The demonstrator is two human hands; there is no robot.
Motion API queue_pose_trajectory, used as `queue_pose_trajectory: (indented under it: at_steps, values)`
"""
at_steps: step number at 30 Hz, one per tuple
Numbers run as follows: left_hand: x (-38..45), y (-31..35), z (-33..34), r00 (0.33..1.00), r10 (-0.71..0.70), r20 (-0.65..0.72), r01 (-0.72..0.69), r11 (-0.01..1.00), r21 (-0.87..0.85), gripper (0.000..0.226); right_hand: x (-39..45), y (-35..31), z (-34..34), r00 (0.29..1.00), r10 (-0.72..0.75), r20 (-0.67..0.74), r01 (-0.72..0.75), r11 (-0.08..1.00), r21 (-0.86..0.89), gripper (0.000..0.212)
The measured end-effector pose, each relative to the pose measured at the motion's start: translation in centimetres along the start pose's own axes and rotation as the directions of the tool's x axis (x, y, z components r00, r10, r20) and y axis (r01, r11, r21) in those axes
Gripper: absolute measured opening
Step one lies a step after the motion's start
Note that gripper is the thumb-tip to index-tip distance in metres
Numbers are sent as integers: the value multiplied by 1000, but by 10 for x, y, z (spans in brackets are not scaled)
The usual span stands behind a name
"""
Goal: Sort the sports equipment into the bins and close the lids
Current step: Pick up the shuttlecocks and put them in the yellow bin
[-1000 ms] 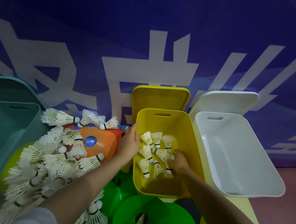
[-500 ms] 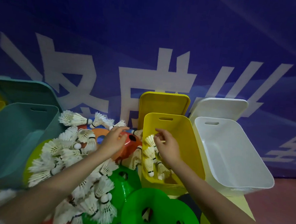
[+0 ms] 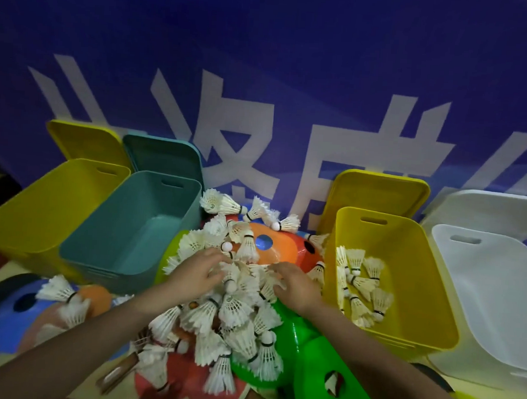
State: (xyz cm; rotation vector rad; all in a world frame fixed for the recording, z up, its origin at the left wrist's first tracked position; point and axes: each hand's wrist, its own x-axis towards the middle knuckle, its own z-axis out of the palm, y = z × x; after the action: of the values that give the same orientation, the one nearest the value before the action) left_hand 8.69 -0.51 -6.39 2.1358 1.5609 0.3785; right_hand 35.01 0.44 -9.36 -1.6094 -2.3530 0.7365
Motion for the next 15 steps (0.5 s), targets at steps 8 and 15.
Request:
queue_pose_trajectory:
  at_steps: [8, 15]
  values:
    - [9, -21, 10, 946, 213, 246, -238, 968, 79, 40, 0, 14, 1, 988, -47, 150, 89, 954, -288, 51]
    - [29, -27, 11, 935, 265, 234, -284, 957, 51, 47, 9, 20, 18, 996, 21, 91, 19, 906, -423, 52]
